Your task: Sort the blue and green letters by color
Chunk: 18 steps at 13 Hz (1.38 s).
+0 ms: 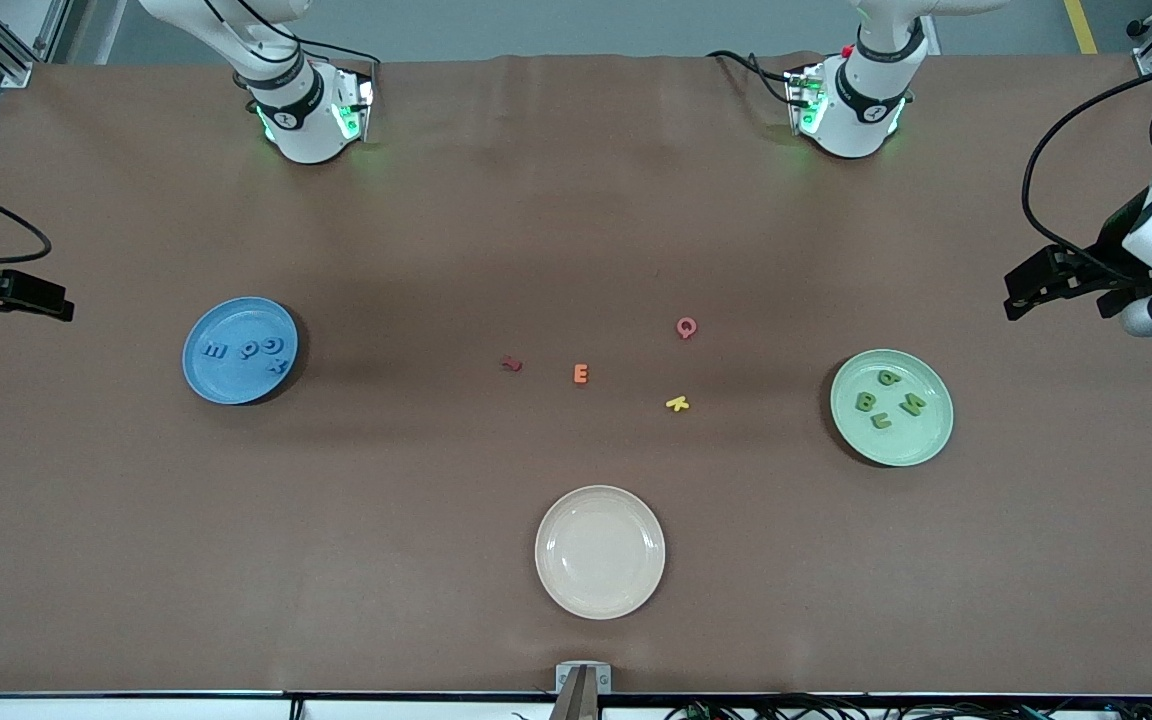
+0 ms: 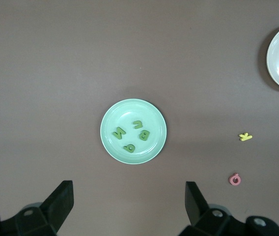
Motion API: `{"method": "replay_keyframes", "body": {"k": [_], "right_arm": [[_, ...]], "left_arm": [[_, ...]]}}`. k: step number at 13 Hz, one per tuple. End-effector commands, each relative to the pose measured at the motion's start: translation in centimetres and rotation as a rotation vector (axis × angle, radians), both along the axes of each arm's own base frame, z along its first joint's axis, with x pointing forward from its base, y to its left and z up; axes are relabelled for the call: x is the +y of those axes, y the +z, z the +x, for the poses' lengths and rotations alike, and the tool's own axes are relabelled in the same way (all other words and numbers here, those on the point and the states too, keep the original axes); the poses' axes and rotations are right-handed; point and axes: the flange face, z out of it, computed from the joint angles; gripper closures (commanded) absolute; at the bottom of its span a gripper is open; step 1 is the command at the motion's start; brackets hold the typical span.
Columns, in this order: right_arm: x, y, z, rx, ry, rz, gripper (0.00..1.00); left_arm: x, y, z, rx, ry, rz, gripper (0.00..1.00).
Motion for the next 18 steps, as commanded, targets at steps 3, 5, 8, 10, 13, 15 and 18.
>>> {"method": "replay_keyframes", "body": {"k": [3,5,8,10,13,15,18], "right_arm": [[0.0,1.2,-1.7,0.026,-0.030,0.016,0.00],[-0.1,0.9,-2.6,0.035,-0.043,0.064,0.00],[0.0,1.7,-3.6,0.022,-0.039,0.078,0.00],[0.2,2.4,-4.2,0.010,-0.035,0.073,0.00],[0.7,3.3,-4.9,-0.006,-0.025,0.071,0.00],[0.9,3.8,-5.6,-0.023,-0.022,0.072,0.00],[1.1,3.9,-6.7,-0.045,-0.017,0.072,0.00]], "left_arm": [[0.2,0.1,-0.1,-0.001,-0.009,-0.001,0.00],[0.3,0.1,-0.1,-0.001,-0.007,-0.001,0.00],[0.3,0.2,-0.1,-0.002,-0.007,0.001,0.00],[0.4,0.3,-0.1,-0.004,-0.007,0.001,0.00],[0.5,0.3,-0.1,-0.006,-0.006,0.002,0.00],[0.6,1.5,0.0,-0.032,-0.003,0.004,0.00],[0.4,1.6,0.0,-0.033,-0.006,0.004,0.00]]}}
